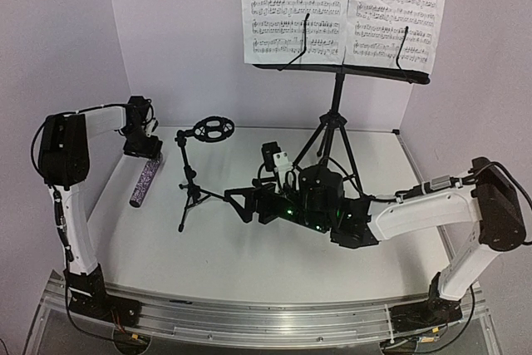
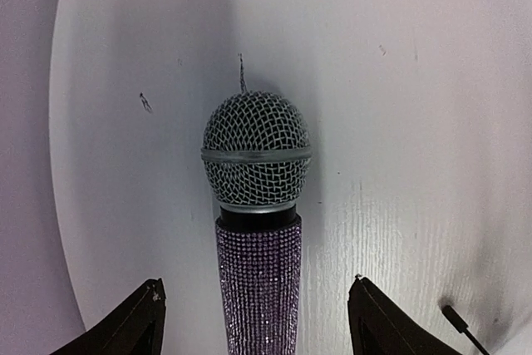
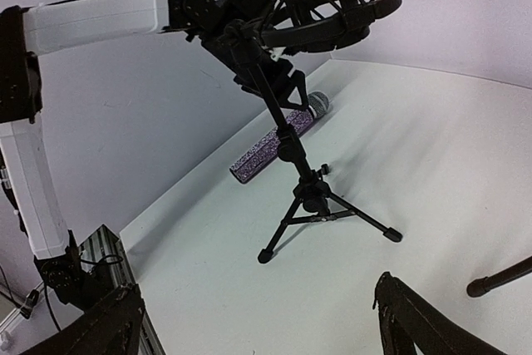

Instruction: Set up the instrument practice props

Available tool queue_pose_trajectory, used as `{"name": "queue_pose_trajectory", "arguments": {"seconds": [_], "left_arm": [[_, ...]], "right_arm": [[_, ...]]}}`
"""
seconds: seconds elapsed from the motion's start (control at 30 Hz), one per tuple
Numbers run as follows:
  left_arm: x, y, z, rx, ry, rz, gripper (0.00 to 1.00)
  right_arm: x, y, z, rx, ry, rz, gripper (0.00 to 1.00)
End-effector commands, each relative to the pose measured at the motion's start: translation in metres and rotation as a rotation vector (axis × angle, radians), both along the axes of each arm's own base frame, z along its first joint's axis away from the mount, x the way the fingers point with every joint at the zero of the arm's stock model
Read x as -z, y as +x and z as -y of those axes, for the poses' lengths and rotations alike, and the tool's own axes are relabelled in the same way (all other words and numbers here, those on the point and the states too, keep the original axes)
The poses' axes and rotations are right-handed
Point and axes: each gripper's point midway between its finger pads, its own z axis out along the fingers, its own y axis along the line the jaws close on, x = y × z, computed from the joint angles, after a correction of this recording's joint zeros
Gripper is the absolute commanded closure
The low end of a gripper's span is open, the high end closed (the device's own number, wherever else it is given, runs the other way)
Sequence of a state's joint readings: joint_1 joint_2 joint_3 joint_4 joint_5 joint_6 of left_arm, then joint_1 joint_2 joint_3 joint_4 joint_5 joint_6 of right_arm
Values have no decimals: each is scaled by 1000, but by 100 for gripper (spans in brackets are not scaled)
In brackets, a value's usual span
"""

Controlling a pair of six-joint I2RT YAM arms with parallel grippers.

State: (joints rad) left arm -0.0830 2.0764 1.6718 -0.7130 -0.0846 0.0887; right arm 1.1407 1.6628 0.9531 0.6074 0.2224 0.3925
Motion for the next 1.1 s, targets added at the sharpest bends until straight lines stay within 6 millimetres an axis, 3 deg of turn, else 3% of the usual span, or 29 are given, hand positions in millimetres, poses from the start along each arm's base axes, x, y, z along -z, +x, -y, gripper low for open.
{"name": "queue_pose_trajectory", "arguments": {"seconds": [0.0,0.13,0.43,0.5,0.57,0.63,0.7,0.83,0.93,1.07], "left_arm": [[0,15,-7,-16,32,17,27],[32,11,-6,-1,36,-56,34],[70,20,-7,29,60,-119,57],[69,20,-7,25,51,-117,80],[54,22,-6,11,28,-84,99],[23,25,-3,8,-2,-19,100],[-25,26,4,15,-54,83,100],[-146,16,30,101,-204,394,100],[-228,-6,47,204,-273,627,100],[-314,-55,80,393,-436,845,100]], "right_arm": [[-23,-5,11,16,28,41,6],[-24,-4,16,32,23,45,6],[-24,-2,23,59,9,54,6],[-25,-2,25,63,11,58,6],[-28,-3,27,63,13,60,6],[-30,-5,28,62,12,63,6],[-32,-7,30,58,3,76,6],[-36,-9,37,63,-18,108,6],[-26,-7,52,109,-58,118,4],[-5,-1,84,212,-140,112,2]]}}
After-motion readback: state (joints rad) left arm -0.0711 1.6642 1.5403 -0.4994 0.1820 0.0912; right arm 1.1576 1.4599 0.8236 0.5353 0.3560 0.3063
